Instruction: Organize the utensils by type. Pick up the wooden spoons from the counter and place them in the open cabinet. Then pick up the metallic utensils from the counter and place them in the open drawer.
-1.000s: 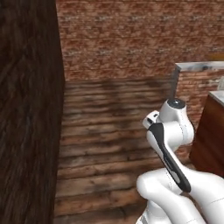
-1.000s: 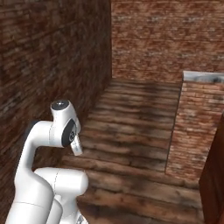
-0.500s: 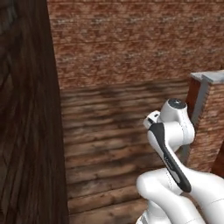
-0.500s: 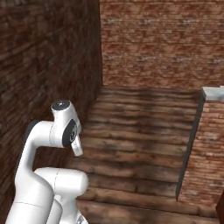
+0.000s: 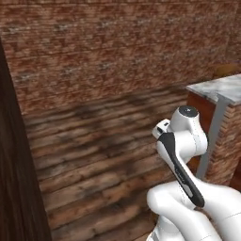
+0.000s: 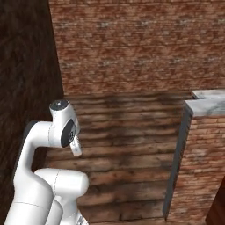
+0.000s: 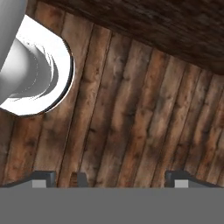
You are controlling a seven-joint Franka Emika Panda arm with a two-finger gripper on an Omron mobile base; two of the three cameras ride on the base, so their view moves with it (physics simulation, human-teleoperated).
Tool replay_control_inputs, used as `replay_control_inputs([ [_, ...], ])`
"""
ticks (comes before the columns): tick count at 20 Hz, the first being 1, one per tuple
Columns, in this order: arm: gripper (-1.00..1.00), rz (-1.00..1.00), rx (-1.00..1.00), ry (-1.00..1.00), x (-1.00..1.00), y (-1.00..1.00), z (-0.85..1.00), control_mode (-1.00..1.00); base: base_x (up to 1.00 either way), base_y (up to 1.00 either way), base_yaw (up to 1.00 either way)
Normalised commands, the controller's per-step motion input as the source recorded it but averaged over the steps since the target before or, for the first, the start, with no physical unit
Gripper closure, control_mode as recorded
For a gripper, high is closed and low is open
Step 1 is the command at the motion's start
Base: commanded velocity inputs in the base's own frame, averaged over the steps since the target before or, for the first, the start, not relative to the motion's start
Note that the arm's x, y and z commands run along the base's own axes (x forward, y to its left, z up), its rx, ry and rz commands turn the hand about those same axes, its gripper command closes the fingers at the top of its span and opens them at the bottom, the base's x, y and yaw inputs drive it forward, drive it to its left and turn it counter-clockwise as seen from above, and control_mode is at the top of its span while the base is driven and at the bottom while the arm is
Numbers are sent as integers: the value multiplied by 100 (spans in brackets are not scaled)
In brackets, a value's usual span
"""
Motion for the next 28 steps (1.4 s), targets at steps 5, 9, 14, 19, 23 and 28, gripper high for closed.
replay_control_inputs([
  [5, -100, 0, 0, 0, 0, 0, 0, 100, 100, 27, -40],
  [9, -100, 0, 0, 0, 0, 0, 0, 100, 100, 36, -33],
  [14, -100, 0, 0, 0, 0, 0, 0, 100, 100, 29, -36],
  [19, -100, 0, 0, 0, 0, 0, 0, 100, 100, 22, -45],
  [23, -100, 0, 0, 0, 0, 0, 0, 100, 100, 29, -47],
  [28, -100, 0, 0, 0, 0, 0, 0, 100, 100, 35, -44],
])
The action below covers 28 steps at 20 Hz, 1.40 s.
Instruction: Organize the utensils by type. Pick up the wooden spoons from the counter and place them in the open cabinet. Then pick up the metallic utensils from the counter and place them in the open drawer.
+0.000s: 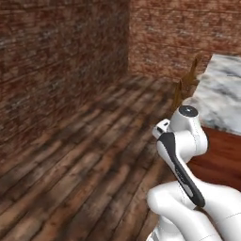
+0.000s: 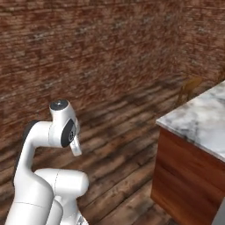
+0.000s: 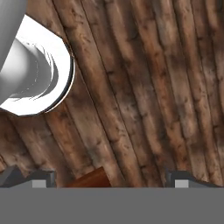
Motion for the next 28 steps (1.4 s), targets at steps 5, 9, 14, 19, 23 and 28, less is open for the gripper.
replay_control_inputs([
  [5, -100, 0, 0, 0, 0, 0, 0, 100, 100, 56, -38],
  [9, -100, 0, 0, 0, 0, 0, 0, 100, 100, 61, -35],
  [14, -100, 0, 0, 0, 0, 0, 0, 100, 100, 61, -34],
  [19, -100, 0, 0, 0, 0, 0, 0, 100, 100, 50, -35],
  [23, -100, 0, 0, 0, 0, 0, 0, 100, 100, 44, -39],
  [28, -100, 0, 0, 0, 0, 0, 0, 100, 100, 40, -40],
])
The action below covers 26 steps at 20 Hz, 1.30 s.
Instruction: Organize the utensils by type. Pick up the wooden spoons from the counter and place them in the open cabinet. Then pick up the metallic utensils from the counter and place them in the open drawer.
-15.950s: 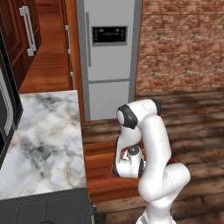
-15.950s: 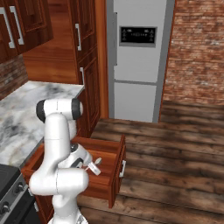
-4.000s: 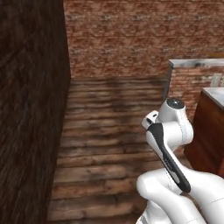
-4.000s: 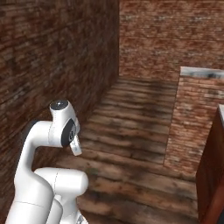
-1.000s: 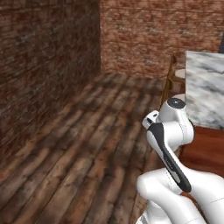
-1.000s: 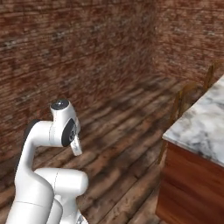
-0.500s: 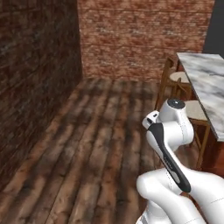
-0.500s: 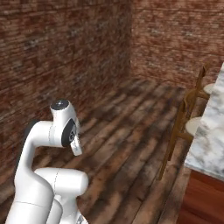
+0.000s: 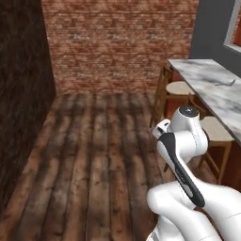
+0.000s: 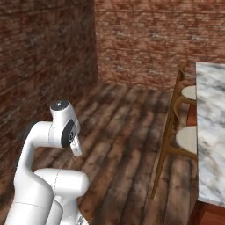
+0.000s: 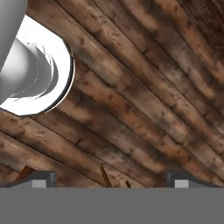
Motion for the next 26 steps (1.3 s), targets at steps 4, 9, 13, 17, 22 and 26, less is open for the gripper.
replay_control_inputs([
  [4, -100, 0, 0, 0, 0, 0, 0, 100, 99, 38, -42],
  [9, -100, 0, 0, 0, 0, 0, 0, 100, 93, 27, -40],
  [13, -100, 0, 0, 0, 0, 0, 0, 100, 82, 21, -37],
  [17, -100, 0, 0, 0, 0, 0, 0, 100, 70, 24, -33],
  [22, -100, 0, 0, 0, 0, 0, 0, 100, 58, 41, -30],
  [26, -100, 0, 0, 0, 0, 0, 0, 100, 47, 46, -28],
])
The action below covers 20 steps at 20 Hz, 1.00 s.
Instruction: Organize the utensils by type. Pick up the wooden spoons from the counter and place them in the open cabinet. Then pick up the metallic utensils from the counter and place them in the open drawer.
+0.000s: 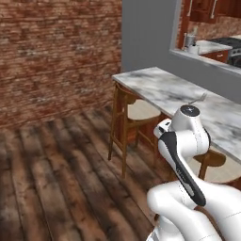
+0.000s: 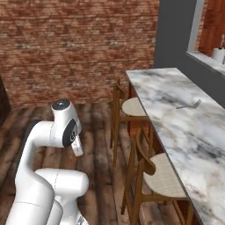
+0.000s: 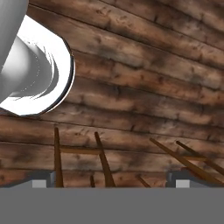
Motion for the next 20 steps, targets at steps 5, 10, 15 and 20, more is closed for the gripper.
replay_control_inputs([
  [5, -100, 0, 0, 0, 0, 0, 0, 100, 45, 37, -27],
  [10, -100, 0, 0, 0, 0, 0, 0, 100, 42, 32, -28],
  [15, -100, 0, 0, 0, 0, 0, 0, 100, 35, 41, -29],
  [20, -100, 0, 0, 0, 0, 0, 0, 100, 29, 41, -30],
])
